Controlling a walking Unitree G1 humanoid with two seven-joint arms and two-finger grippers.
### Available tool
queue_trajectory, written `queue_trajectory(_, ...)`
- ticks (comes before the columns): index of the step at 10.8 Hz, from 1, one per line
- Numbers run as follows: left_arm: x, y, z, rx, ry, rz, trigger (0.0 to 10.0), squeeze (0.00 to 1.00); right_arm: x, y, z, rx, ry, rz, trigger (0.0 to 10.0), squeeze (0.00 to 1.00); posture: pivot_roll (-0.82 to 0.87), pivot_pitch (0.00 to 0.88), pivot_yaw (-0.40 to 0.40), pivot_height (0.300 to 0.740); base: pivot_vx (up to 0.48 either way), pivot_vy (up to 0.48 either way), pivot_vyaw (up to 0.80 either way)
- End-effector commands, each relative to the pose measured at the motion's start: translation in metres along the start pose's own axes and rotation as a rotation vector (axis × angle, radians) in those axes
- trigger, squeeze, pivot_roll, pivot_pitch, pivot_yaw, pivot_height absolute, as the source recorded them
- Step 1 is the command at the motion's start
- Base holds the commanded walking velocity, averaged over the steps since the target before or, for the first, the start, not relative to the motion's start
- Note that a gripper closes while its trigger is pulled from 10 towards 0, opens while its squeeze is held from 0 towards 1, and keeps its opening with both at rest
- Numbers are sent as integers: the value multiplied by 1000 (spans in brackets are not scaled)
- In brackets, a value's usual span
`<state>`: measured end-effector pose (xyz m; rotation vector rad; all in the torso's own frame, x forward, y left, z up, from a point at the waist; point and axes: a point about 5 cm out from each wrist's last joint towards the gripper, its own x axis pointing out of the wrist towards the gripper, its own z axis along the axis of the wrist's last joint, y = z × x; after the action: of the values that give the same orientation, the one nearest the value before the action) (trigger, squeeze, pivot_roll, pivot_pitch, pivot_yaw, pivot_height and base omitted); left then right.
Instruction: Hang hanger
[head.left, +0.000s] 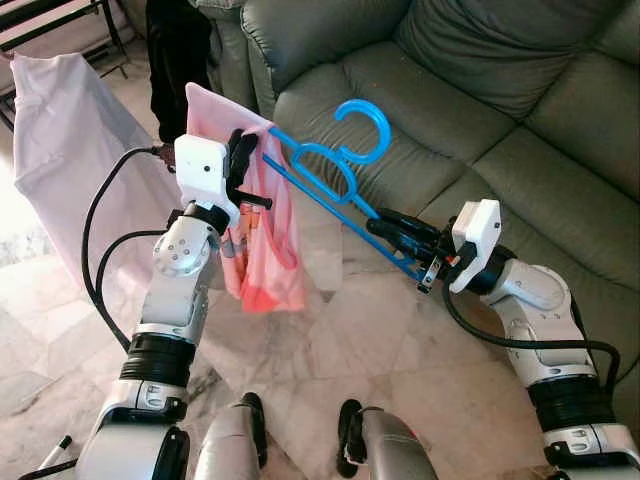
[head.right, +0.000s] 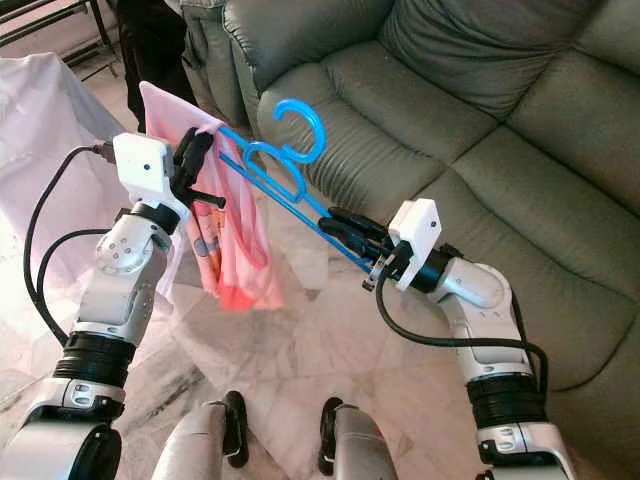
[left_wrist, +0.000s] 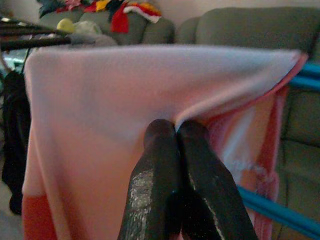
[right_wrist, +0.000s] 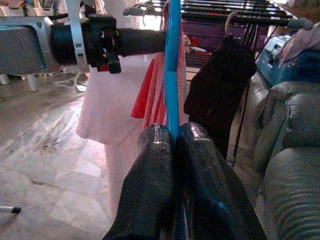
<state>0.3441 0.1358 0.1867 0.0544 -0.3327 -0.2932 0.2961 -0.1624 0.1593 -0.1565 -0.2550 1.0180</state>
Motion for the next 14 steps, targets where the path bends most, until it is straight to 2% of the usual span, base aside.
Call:
queue_trajectory(1, -3, 2, 2, 0, -21, -13, 0, 0, -5, 0, 1, 9, -6, 10, 10000, 0, -41, 218, -39, 740, 0, 0, 0)
queue_trajectory(3, -3, 2, 6, 15, -44, -44, 0, 0, -6, -4, 0, 2, 4, -14, 10000, 0, -41, 218, -39, 740, 0, 0, 0)
queue_trajectory(5, -4, -8, 18, 78, -94, -115, 0, 0, -5, -12, -6, -30, 41, -109, 10000, 0, -40, 221, -39, 740, 0, 0, 0)
queue_trajectory(6, -4, -13, 25, 124, -124, -155, 0, 0, -4, -10, -14, -22, 80, -136, 10000, 0, -38, 222, -39, 740, 0, 0, 0)
queue_trajectory(7, -4, -16, 30, 125, -142, -170, 0, 0, -3, -7, -19, -3, 89, -144, 10000, 0, -33, 225, -38, 740, 0, 0, 0)
queue_trajectory(10, -3, -33, 37, 74, -169, -237, 0, 0, 2, -7, -24, 8, 86, -175, 10000, 0, -35, 226, -36, 740, 0, 0, 0)
queue_trajectory(12, -11, -52, 35, 15, -164, -351, 0, 0, 7, -11, -27, 38, 94, -194, 10000, 0, -35, 226, -36, 740, 0, 0, 0)
queue_trajectory(14, -18, -67, 32, 9, -144, -461, 0, 0, 9, -8, -34, 56, 124, -170, 10000, 0, -28, 224, -36, 740, 0, 0, 0)
